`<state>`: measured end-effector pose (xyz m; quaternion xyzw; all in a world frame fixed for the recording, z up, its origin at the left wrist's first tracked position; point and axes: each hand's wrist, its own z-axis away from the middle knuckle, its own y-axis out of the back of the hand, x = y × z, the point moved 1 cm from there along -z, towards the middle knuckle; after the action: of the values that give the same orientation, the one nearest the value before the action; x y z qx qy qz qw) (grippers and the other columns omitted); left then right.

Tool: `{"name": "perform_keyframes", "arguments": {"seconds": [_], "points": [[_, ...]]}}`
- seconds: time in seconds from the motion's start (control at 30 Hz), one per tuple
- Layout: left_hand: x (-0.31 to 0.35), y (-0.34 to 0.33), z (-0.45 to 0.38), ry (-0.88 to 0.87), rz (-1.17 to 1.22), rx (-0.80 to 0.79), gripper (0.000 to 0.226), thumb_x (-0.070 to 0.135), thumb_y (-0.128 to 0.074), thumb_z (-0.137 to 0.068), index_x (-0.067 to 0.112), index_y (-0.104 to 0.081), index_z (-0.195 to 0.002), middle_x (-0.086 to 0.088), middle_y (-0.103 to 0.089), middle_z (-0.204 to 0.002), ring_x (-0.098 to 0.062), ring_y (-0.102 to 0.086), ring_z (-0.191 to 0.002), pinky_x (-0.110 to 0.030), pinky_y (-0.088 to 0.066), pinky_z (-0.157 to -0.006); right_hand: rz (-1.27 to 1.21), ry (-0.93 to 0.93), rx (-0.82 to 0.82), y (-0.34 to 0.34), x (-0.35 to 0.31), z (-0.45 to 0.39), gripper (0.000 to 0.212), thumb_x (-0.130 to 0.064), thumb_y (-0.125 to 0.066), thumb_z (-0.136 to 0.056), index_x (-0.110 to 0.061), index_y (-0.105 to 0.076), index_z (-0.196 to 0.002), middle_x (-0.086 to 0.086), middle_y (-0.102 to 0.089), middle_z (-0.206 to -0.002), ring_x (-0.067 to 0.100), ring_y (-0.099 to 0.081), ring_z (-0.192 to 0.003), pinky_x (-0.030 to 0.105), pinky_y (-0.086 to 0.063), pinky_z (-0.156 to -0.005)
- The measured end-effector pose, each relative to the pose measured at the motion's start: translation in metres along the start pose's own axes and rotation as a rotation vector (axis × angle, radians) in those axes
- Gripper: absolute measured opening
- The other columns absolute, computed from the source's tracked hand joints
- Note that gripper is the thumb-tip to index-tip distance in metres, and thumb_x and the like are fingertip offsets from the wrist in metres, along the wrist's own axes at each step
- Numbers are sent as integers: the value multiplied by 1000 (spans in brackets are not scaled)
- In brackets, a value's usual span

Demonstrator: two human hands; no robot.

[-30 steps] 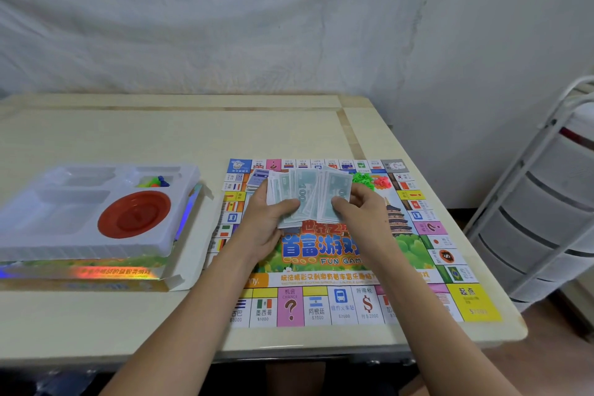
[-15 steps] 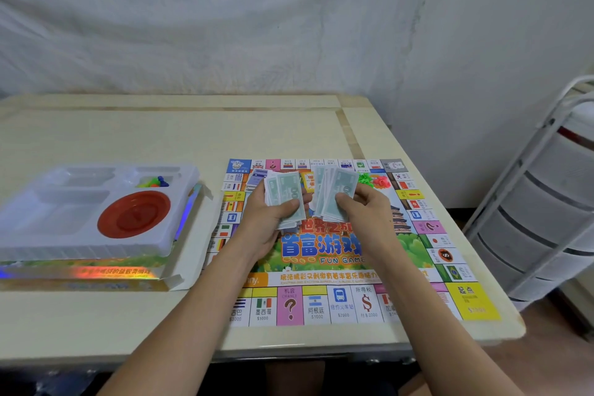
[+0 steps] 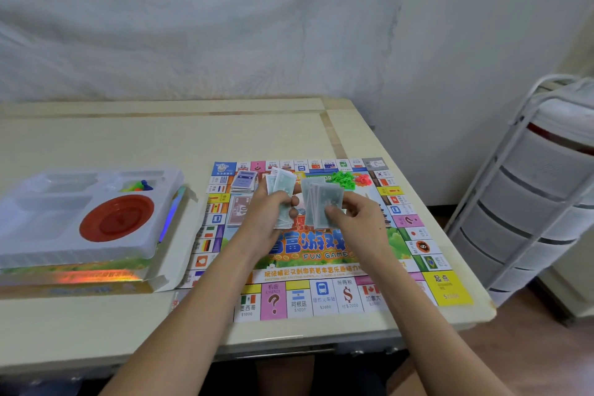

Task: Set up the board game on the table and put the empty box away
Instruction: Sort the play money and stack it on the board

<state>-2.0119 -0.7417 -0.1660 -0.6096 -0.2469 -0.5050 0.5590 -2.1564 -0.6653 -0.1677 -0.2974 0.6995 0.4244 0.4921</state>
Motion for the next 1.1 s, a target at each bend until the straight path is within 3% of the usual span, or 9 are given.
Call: {"name": "perform_keyframes", "arguments": {"seconds": [0.23,0.43,0.53,0.63,0.8,0.93,1.03,1.1], "points": [[-13,-9,10,-10,-118,14,27,-9,-44,-88,10,-55,-103,-10,-49,-64,-19,-44,-53,-27,-41,-46,119,10,-54,-1,9,9,10,-17,-65,-90,-26,-67,-92,-8,-64,-73,4,-52,-59,23,-46,-59],[-14,-11,13,7,-174,27,28,-9,-46,-88,13,-54,-102,-10,-53,-65,-19,-48,-55,-32,-42,-52,198,25,-63,-7,9,11,8,-20,-61,-94,-22,-68,-95,7,-70,-83,23,-63,-74,36,-52,-68],[-14,-11,13,1,-195,17,30,-8,-46,-87,14,-54,-106,-9,-53,-64,-18,-48,-55,-32,-43,-51,242,54,-46,-8,9,10,11,-19,-58,-96,-18,-68,-99,2,-69,-84,15,-63,-78,28,-51,-68],[-11,-10,14,-54,-184,9,30,-9,-49,-84,12,-58,-103,-10,-55,-69,-17,-48,-56,-30,-43,-51,281,91,-28,-8,8,10,11,-18,-57,-96,-14,-67,-100,-3,-65,-84,6,-57,-74,15,-42,-61],[-5,-7,16,-205,-250,-4,26,4,-68,-87,11,-61,-111,-6,-72,-92,-9,-62,-65,-24,-50,-57,309,94,-25,-10,10,8,15,-20,-58,-96,-8,-67,-97,3,-68,-87,19,-63,-81,34,-53,-70],[-6,-4,10,-295,-405,5,29,11,-74,-86,26,-60,-107,2,-74,-99,-13,-70,-92,-27,-56,-75,315,108,-22,-10,11,9,14,-19,-57,-97,-8,-67,-96,4,-68,-86,20,-63,-81,33,-52,-70],[-8,-2,7,-332,-505,-2,38,12,-76,-84,28,-57,-112,9,-72,-97,-8,-67,-96,-25,-56,-83,311,95,-31,-10,12,9,15,-19,-58,-96,-7,-65,-89,6,-66,-80,23,-61,-78,31,-48,-65],[-5,0,4,-352,-567,6,44,12,-78,-82,24,-57,-119,4,-67,-107,-11,-64,-100,-26,-56,-84,313,99,-39,-11,10,8,17,-20,-59,-95,-7,-64,-85,6,-64,-75,25,-60,-74,32,-45,-63]]}}
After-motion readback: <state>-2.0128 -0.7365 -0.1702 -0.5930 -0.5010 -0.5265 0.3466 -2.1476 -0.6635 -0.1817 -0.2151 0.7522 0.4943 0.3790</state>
